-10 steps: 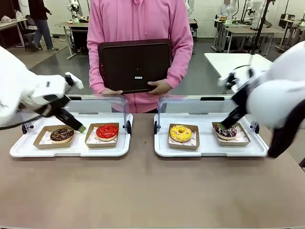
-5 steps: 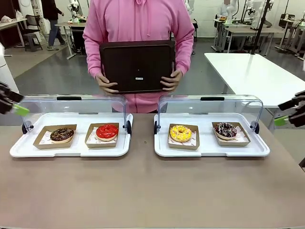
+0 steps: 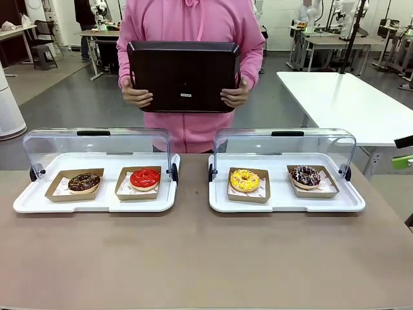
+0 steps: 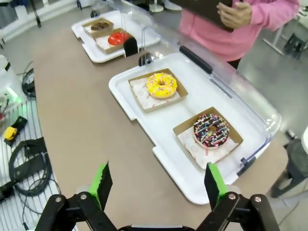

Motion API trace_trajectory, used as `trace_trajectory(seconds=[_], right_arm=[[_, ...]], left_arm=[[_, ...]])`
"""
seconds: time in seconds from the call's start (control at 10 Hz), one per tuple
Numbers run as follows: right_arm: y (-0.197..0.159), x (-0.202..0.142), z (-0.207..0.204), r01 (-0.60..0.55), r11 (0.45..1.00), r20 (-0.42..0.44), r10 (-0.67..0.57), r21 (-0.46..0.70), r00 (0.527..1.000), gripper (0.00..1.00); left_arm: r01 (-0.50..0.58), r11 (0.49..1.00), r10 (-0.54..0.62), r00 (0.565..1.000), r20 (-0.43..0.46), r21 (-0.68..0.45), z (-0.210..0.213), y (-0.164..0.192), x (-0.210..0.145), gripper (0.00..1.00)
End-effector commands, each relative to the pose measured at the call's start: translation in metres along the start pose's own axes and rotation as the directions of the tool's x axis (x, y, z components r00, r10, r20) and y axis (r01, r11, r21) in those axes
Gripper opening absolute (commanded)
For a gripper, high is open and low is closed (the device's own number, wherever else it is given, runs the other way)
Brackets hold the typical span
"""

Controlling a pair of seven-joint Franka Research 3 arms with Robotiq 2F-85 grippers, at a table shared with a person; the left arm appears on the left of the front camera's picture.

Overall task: Provide the desired donut to the person.
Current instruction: Pick up and lift the Paper togo box containing the Donut pointed at by the person.

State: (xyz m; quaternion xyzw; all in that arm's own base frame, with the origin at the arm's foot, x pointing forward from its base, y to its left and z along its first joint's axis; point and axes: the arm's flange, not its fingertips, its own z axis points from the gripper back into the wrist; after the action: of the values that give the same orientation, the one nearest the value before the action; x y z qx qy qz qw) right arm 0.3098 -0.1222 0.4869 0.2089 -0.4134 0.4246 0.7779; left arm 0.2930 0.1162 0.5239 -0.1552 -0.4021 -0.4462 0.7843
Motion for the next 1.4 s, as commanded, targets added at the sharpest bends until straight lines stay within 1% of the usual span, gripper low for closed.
trace_trajectory(seconds=[0.0,0.3,0.5,0.6,0.7,1.3], right_arm=[[0.006,-0.001,-0.007,-0.029,0.999,0.043,0.029,0.018,0.999,1.0],[0.007,0.001,-0.007,-0.06,0.998,0.073,0.058,0.018,0.996,1.0],[0.008,0.002,-0.008,-0.07,0.997,0.067,0.068,0.028,0.995,1.0],[0.01,0.006,-0.012,-0.024,0.999,0.025,0.023,0.034,0.999,1.0],[0.004,0.007,-0.004,-0.052,0.999,0.064,0.051,0.015,0.997,1.0],[0.004,0.007,-0.004,-0.052,0.999,0.064,0.051,0.015,0.997,1.0]], left_arm=[[0.003,1.0,-0.003,0.998,0.06,0.01,-0.059,-0.11,-0.067,1.0],[0.015,1.0,-0.016,0.998,0.062,0.012,-0.058,-0.105,-0.068,1.0],[0.013,1.0,-0.013,0.998,0.057,0.007,-0.059,-0.106,-0.068,1.0],[-0.004,1.0,0.004,1.0,0.013,-0.002,-0.062,-0.102,-0.065,1.0],[-0.001,1.0,0.001,0.999,0.039,-0.002,0.01,0.001,-0.014,1.0],[-0.001,1.0,0.001,0.999,0.039,-0.002,0.01,0.001,-0.014,1.0]])
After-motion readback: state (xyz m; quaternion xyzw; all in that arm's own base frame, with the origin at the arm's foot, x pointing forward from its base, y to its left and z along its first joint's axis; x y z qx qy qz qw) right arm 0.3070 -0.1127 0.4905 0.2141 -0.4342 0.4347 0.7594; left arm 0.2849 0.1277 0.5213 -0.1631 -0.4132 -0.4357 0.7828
